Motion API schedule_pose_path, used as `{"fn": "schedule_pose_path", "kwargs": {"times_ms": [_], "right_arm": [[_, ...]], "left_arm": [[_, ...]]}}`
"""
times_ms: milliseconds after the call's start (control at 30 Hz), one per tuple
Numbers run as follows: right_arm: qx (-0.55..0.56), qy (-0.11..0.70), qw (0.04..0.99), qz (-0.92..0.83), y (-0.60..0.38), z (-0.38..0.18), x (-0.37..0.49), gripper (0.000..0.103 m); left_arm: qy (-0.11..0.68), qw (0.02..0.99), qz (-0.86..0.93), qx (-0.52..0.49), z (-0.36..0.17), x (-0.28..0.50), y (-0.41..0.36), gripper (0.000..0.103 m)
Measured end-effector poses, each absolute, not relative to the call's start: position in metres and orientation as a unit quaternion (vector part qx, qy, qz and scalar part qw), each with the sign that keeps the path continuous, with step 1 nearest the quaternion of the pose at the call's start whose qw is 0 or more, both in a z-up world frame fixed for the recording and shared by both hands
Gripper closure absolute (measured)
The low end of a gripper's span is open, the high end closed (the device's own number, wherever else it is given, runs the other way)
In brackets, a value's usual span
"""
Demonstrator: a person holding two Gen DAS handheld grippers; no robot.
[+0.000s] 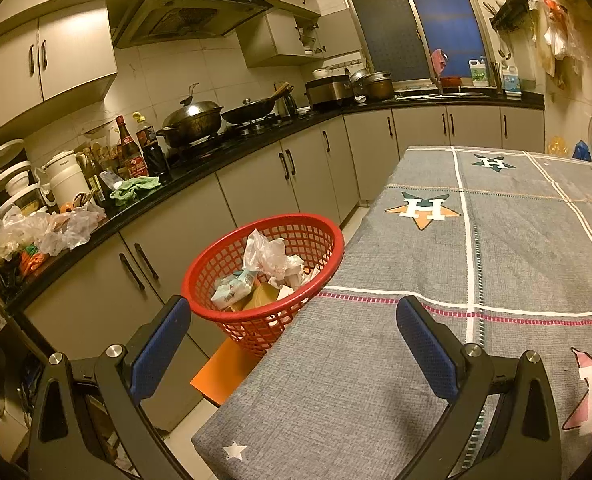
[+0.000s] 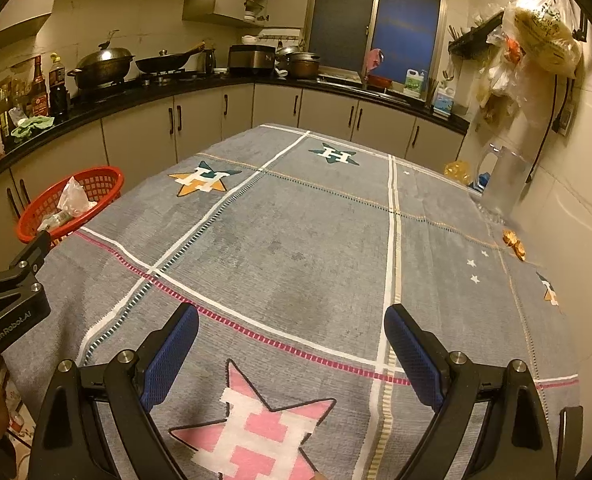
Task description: Collect trash
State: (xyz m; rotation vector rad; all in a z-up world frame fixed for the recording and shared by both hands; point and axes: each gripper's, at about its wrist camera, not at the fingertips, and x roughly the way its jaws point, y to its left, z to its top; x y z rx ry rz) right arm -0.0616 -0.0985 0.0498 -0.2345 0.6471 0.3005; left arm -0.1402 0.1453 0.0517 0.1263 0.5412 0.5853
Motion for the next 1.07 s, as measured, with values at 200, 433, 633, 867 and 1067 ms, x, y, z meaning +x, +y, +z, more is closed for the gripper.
{"fn": "schedule_pose_path", "kwargs": {"times_ms": [200,433,633,867,1067], "right_arm": [[-0.122,0.301,0.934,0.151,-0.095,0.057,-0.071,0.007],[-0.120,0.293,0.937,0.151,-0.096,0.065,-0.079,0.007],[-0.117,0.289,0.938,0.150,-0.100,0.067,-0.081,0.007],[-0.104,0.295,0.939,0.146,-0.113,0.065,-0.077,0.007],[-0.066,0.348,0.931,0.085,-0.157,0.046,-0.046,0.003]], "left_arm": [[0.257,0.921,0.287,0.057,0.053,-0.146,0.147,0.001],[0.248,0.924,0.287,0.056,0.061,-0.154,0.146,0.001],[0.247,0.925,0.283,0.064,0.062,-0.155,0.138,0.001],[0.253,0.926,0.269,0.084,0.063,-0.147,0.120,0.001],[0.331,0.931,0.139,0.063,0.054,-0.107,0.081,0.001]]}}
